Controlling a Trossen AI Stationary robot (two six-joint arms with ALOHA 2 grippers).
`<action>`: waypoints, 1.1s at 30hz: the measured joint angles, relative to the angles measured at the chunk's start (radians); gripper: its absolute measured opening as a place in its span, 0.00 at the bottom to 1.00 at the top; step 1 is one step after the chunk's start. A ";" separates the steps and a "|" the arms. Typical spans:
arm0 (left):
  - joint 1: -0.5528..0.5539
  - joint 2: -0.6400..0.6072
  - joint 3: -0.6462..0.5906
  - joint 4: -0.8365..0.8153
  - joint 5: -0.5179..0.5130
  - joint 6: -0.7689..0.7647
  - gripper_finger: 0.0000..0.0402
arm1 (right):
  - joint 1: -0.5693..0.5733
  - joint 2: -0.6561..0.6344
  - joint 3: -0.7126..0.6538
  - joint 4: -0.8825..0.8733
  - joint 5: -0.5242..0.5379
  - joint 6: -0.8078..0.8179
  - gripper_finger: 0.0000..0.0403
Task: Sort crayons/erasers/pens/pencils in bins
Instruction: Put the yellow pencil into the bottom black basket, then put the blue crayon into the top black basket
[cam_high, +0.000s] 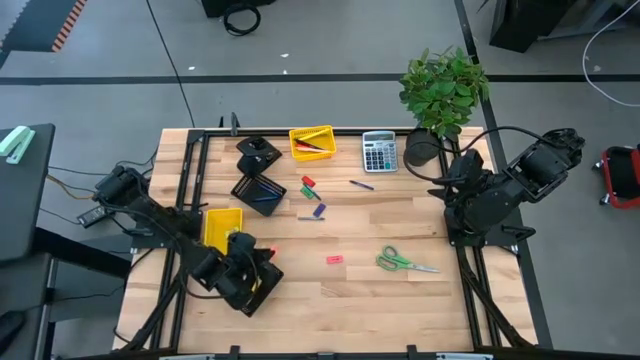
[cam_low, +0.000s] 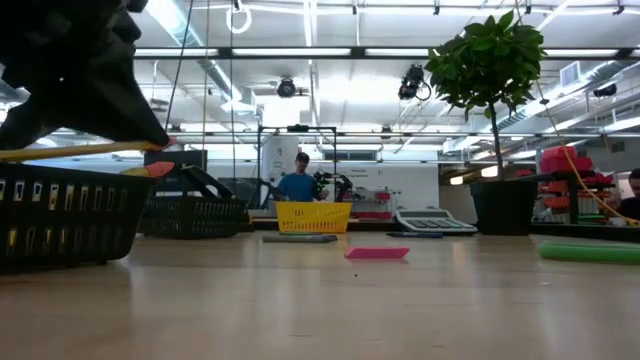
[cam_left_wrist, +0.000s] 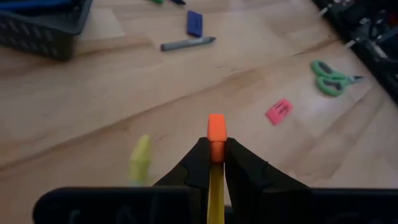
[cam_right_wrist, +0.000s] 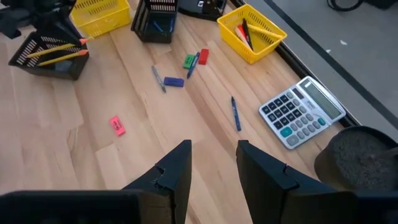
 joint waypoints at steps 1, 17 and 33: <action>0.003 0.000 -0.001 -0.009 0.002 -0.001 0.11 | 0.000 0.000 0.000 0.000 0.005 0.000 0.33; 0.081 0.000 -0.013 -0.050 0.203 0.015 0.41 | 0.000 0.000 0.000 0.000 0.086 0.037 0.33; 0.149 0.000 0.341 -0.007 0.209 0.415 0.26 | 0.000 0.003 0.000 0.041 0.055 0.289 0.33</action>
